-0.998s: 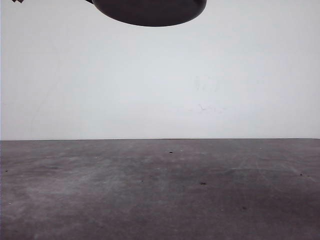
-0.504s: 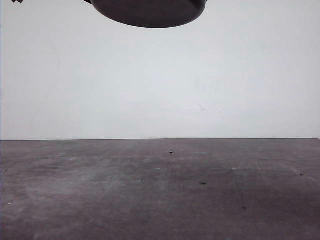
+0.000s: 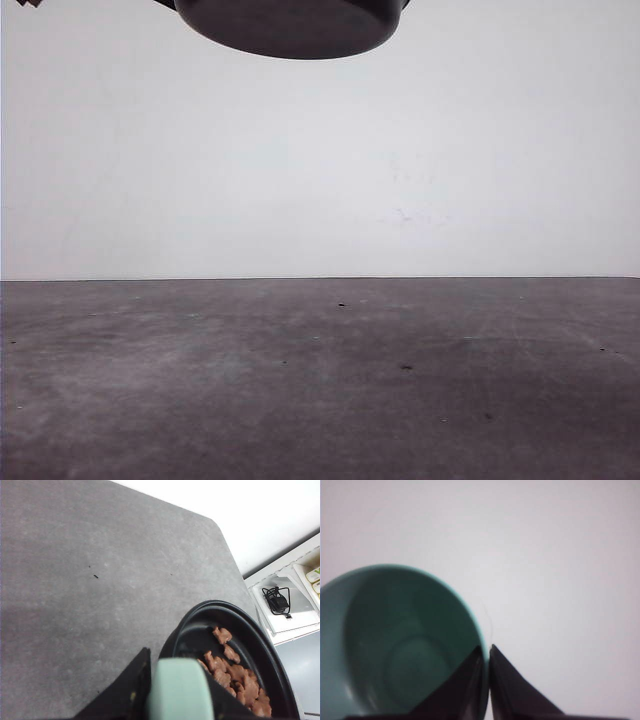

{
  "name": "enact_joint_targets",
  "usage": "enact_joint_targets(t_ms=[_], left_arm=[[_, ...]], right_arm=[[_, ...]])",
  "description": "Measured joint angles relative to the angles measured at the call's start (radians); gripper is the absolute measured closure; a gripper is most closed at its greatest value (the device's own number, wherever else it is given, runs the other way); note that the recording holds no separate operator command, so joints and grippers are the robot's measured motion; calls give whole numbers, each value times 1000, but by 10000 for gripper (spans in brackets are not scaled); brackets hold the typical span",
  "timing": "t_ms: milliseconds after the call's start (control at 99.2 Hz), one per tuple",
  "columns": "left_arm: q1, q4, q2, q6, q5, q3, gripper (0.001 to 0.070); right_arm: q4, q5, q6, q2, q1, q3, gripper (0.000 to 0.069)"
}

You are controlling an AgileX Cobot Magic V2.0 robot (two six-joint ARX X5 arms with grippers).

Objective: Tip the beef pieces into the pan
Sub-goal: 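Lift the bowl with the right gripper and tip cubes into the raised pan, then set the empty bowl down on the table and open the right gripper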

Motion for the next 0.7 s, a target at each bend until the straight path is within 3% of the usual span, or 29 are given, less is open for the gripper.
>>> enact_joint_targets(t_ms=[121, 202, 363, 444, 545, 696], left_arm=[[6, -2, 0, 16, 3, 0, 660], [9, -20, 0, 25, 2, 0, 660], [10, -44, 0, 52, 3, 0, 660], [10, -44, 0, 57, 4, 0, 660], [9, -45, 0, 63, 10, 0, 660], [6, -45, 0, 67, 11, 0, 660]], right_arm=[[-151, 104, 251, -24, -11, 0, 677], [-313, 91, 484, -71, -50, 0, 677], [-632, -106, 1015, -172, -240, 2, 677], [-798, -196, 1219, -177, -386, 6, 677], [-924, -356, 1349, -132, -586, -40, 677], [-845, -633, 1463, -18, -813, -245, 677]])
